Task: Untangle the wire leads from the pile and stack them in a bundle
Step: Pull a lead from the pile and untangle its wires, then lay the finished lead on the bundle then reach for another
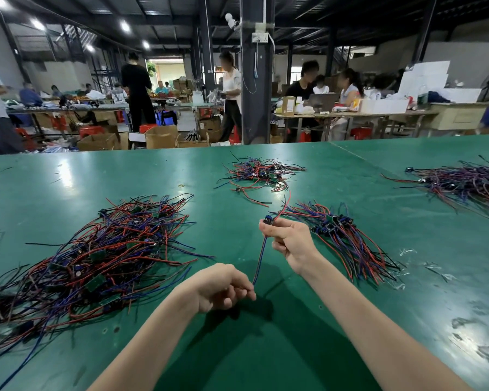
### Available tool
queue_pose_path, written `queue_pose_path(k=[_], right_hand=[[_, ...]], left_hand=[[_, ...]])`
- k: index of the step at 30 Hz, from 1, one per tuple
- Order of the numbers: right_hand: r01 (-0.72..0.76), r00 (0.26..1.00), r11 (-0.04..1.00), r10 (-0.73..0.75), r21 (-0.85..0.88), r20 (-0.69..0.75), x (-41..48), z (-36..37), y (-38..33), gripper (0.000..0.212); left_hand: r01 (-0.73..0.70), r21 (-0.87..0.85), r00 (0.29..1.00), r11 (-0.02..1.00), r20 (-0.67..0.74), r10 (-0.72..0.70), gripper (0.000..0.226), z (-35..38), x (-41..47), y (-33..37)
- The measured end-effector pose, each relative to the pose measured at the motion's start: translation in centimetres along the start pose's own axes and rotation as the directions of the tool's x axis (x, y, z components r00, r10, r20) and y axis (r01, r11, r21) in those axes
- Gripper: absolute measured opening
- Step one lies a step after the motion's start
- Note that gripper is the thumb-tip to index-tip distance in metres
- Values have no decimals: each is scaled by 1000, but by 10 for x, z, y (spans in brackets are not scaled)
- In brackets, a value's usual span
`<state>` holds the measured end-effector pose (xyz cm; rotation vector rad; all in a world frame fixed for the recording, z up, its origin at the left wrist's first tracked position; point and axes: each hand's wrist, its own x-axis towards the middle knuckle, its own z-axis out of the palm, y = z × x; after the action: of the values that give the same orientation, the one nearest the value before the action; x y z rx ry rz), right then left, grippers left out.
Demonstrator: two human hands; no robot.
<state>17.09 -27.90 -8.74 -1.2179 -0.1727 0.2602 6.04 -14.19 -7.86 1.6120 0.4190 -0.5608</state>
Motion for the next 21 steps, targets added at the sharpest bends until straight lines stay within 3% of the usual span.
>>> queue_pose_path(k=[4, 7, 10, 13, 15, 18, 21], right_hand=[[57, 998, 994, -59, -92, -10, -3, 5, -5, 9], [83, 996, 969, -88, -233, -13, -2, 3, -10, 8], [64, 998, 969, -63, -237, 10, 4, -3, -21, 5], [50, 999, 942, -51, -332, 5, 15, -16, -43, 8], [70, 996, 840, -86, -538, -4, 25, -29, -63, 8], [44, 979, 534, -190, -845, -69, 39, -58, -89, 13], [-138, 952, 347, -213, -928, -221, 43, -90, -92, 23]], left_hand=[[-45, 53, 998, 998, 42, 43, 41, 1, 2, -2], [-175, 111, 972, 978, 179, 153, 32, 4, 1, -7], [-246, 20, 916, 969, 332, 226, 24, 2, 1, -11], [-200, -170, 887, 965, 388, 252, 23, -4, 6, -15], [-123, -328, 872, 937, 416, 260, 25, -9, 14, -18], [-93, -375, 838, 923, 470, 276, 29, -14, 20, -19], [-90, -346, 830, 934, 492, 262, 35, -16, 23, -21]])
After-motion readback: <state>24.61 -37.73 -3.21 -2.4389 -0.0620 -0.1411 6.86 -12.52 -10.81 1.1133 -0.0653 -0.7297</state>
